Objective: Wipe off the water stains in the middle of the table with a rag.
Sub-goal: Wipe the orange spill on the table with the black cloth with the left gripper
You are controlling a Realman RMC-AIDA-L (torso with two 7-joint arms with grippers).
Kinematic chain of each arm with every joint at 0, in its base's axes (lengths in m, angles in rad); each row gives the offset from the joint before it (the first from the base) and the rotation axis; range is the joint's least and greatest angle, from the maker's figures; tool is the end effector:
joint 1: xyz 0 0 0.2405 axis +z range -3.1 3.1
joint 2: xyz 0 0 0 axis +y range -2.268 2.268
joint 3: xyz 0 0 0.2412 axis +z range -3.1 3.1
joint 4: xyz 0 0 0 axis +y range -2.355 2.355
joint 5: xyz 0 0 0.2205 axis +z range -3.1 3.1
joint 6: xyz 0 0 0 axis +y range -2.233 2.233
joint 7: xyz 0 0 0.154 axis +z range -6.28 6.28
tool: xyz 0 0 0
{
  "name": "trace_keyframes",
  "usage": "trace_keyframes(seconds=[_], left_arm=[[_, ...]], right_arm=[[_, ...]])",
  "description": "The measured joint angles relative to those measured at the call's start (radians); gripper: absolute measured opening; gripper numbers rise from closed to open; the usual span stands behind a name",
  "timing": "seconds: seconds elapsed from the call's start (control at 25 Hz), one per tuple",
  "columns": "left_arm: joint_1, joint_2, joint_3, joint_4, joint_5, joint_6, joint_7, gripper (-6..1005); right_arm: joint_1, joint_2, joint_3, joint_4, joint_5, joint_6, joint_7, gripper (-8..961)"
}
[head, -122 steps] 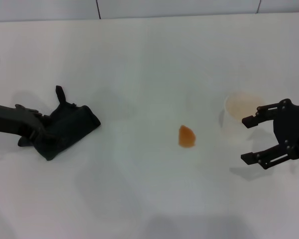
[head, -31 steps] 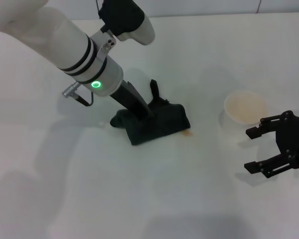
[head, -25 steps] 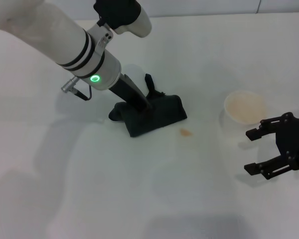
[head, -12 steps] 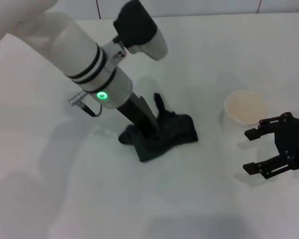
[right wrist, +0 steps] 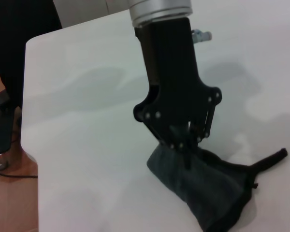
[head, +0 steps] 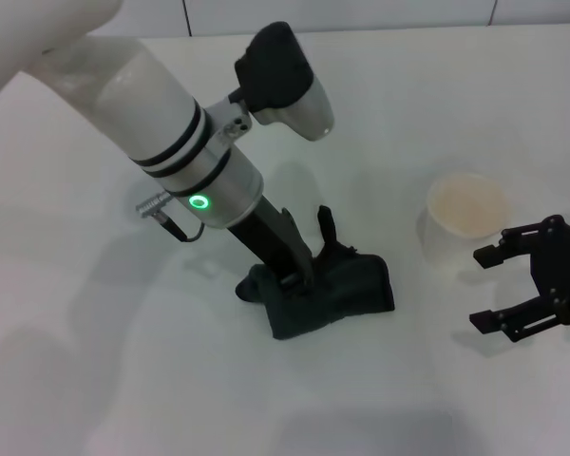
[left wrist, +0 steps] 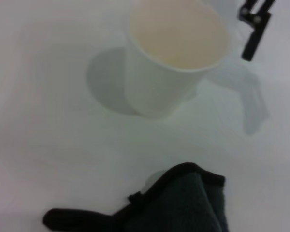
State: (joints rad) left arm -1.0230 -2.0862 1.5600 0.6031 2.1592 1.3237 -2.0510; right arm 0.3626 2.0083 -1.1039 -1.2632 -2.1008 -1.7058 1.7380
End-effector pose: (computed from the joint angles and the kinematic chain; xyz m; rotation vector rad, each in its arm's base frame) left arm -0.1274 0.3615 -0.1137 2.9999 0.4113 -0.4459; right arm 0.2271 0.3091 0.0431 -2.9823 0.4310 0.0742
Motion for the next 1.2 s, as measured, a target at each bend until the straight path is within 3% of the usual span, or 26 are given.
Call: trace_keyframes(seconds=[0.36, 0.6, 0.88, 1.2], left_arm=[[0.026, 0.006, -0.119, 0.001, 0.191, -0.115, -0.125, 82], [0.031, 0.006, -0.134, 0.012, 0.261, -0.186, -0.207, 82], [0.031, -0.001, -0.105, 0.014, 0.151, -0.113, -0.098, 83], [0.033, -0.001, 0.048, 0.059, -0.018, -0.003, -0.023, 83]], right_arm=[[-0.001, -0.002, 0.003, -0.001, -0.002, 0.005, 0.0, 844], [0.0, -0.002, 0.003, -0.001, -0.002, 0.005, 0.0, 844], [0.007, -0.002, 0.003, 0.004, -0.002, 0.007, 0.0, 843], [0.005, -0.004, 0.003, -0.005, -0.002, 0.007, 0.0, 843]])
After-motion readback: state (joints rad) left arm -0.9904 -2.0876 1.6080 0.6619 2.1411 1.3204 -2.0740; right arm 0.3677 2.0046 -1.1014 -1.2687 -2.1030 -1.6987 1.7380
